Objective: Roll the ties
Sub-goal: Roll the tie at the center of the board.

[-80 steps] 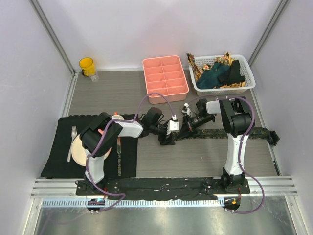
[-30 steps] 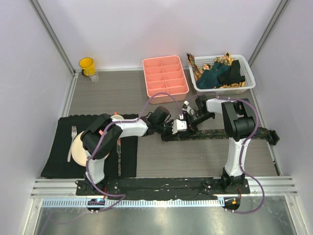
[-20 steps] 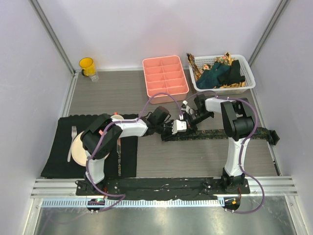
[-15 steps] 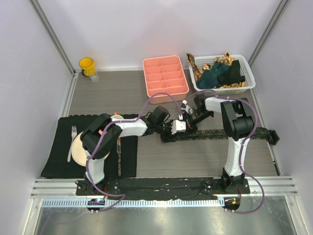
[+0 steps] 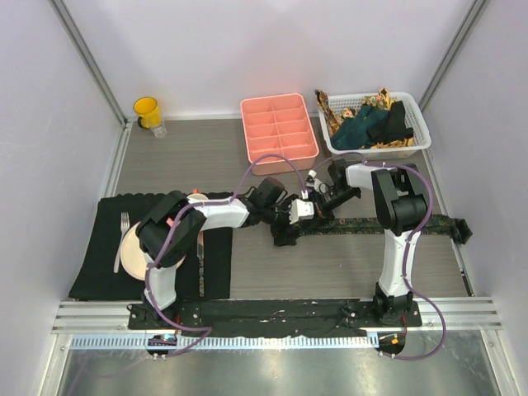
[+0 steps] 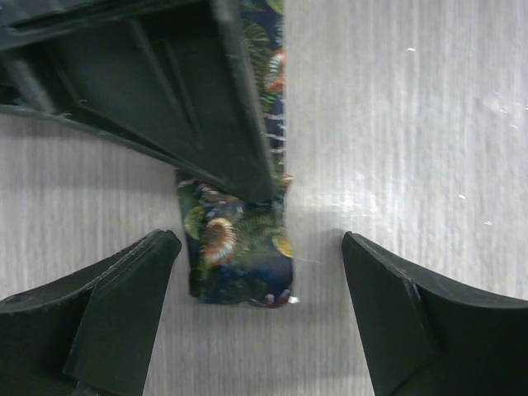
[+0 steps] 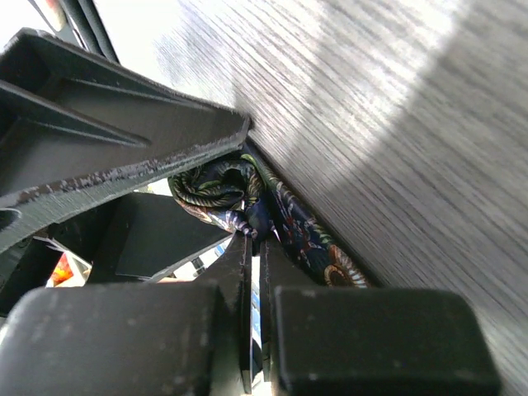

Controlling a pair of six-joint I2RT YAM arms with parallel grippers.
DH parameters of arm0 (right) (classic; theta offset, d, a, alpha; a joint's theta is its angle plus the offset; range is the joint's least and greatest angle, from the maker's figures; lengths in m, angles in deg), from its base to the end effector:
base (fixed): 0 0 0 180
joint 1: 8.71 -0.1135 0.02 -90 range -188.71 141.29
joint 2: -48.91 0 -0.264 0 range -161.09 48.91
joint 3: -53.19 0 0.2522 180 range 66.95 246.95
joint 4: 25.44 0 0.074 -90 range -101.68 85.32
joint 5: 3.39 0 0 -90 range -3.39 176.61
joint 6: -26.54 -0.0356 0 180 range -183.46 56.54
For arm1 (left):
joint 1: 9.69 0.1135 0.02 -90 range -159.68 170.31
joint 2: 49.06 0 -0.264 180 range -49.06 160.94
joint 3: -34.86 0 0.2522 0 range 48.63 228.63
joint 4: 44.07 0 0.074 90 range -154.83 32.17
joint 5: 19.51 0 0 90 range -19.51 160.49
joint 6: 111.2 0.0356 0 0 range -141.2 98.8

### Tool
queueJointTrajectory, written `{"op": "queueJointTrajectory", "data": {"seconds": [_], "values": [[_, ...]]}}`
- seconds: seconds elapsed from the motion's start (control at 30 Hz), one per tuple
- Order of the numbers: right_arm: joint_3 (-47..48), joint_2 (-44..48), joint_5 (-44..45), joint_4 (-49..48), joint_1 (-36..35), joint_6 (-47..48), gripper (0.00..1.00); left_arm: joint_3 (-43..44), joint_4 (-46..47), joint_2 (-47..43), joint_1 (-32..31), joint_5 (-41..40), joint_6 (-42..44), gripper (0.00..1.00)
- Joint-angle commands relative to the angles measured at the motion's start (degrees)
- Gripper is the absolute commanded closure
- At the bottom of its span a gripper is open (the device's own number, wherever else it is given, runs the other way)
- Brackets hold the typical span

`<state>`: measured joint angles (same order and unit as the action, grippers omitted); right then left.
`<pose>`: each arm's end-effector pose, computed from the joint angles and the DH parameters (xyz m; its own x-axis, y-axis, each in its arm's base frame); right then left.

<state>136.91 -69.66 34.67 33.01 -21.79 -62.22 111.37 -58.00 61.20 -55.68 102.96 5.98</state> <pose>0.3323 0.1060 0.1055 -0.9701 -0.2391 0.0405 -0.1164 0.6057 0.7871 0.2580 -0.2946 0.1441 -0.0651 0.6221 -0.7802 0.9978 0.0473 -0.0456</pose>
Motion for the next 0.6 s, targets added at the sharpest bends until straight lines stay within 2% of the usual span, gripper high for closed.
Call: {"op": "queueJointTrajectory", "data": {"seconds": [0.0,0.27,0.57], "values": [[0.7,0.2,0.6,-0.1,-0.8,0.9,0.99,2.1,-1.0,2.0,0.0,-4.0,-2.7,0.11],[2.1,0.9,-1.3,-0.2,-0.9,-0.2,0.99,5.0,-0.8,5.9,-0.6,-0.9,-2.1,0.11],[4.1,1.4,-2.1,1.3,-0.8,-0.4,0.99,4.8,-5.8,7.0,-1.4,0.6,2.6,0.42]]}}
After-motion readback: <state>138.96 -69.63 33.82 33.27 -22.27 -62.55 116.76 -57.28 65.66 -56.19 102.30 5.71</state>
